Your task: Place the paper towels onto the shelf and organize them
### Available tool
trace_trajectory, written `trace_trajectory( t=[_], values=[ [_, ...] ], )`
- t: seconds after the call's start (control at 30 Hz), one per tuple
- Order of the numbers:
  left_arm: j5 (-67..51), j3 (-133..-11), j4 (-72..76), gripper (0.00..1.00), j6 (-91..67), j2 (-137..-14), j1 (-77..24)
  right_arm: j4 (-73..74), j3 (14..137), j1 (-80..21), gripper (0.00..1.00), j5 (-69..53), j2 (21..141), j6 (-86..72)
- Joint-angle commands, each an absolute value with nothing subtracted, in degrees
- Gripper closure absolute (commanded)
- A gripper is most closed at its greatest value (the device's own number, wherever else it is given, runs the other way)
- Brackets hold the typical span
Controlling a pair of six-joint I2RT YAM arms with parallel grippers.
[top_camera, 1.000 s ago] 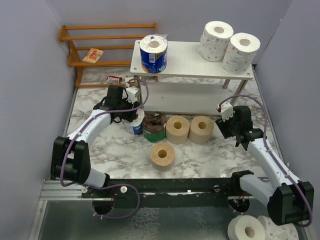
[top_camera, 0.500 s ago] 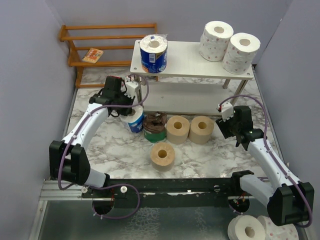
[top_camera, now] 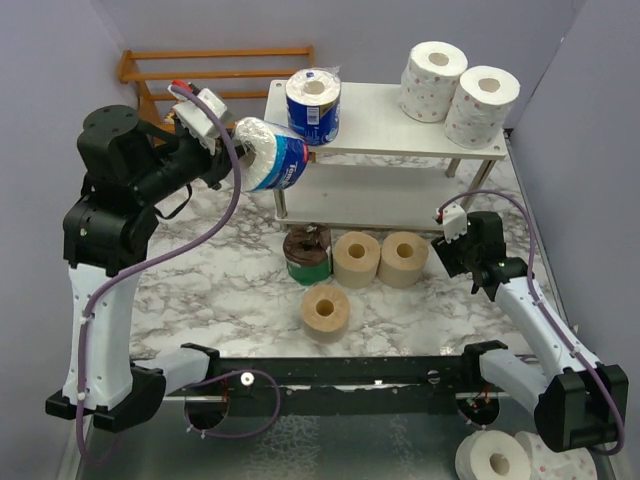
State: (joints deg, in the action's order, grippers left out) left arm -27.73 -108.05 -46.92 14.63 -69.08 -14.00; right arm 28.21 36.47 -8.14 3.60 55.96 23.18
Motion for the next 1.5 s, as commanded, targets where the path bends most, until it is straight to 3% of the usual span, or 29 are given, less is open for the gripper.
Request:
trace_trajectory(
  t=[0.0, 0.17, 0.3, 0.53, 0.7, 1.03, 1.47],
  values=[
    [-27.4, -109.2, -51.4, 1.0, 17.4, -70.2, -14.2, 26.1, 36.0, -7.9, 0.43, 4.6, 55.5, 22.9],
    [-15.4, -110.5, -46.3, 1.0, 8.9, -71.9, -14.2, 26.1, 36.0, -7.9, 0.43, 4.6, 55.5, 22.9],
    [-13.6, -110.4, -41.6, 1.0, 3.2, -72.6, -14.1, 26.1, 36.0, -7.9, 0.43, 4.6, 55.3, 22.9],
    [-9.3, -121.5, -40.2, 1.0, -0.7, -79.5, -14.2, 26.0, 35.9, -7.9, 0.43, 4.6, 55.4, 22.8],
    [-5.3, -129.0, -40.7, 1.0, -0.8, -84.4, -14.1, 25.9, 35.8, -7.8, 0.43, 4.8, 56.1, 22.8],
    [7.7, -132.5, -41.4, 1.0, 3.3, -93.2, -14.2, 25.9, 35.9, -7.8, 0.43, 5.1, 56.9, 22.8],
    [-6.2, -138.8, -41.7, 1.0, 0.1, -96.1, -15.9, 25.9, 35.7, -7.8, 0.43, 4.9, 57.7, 22.8]
  ],
)
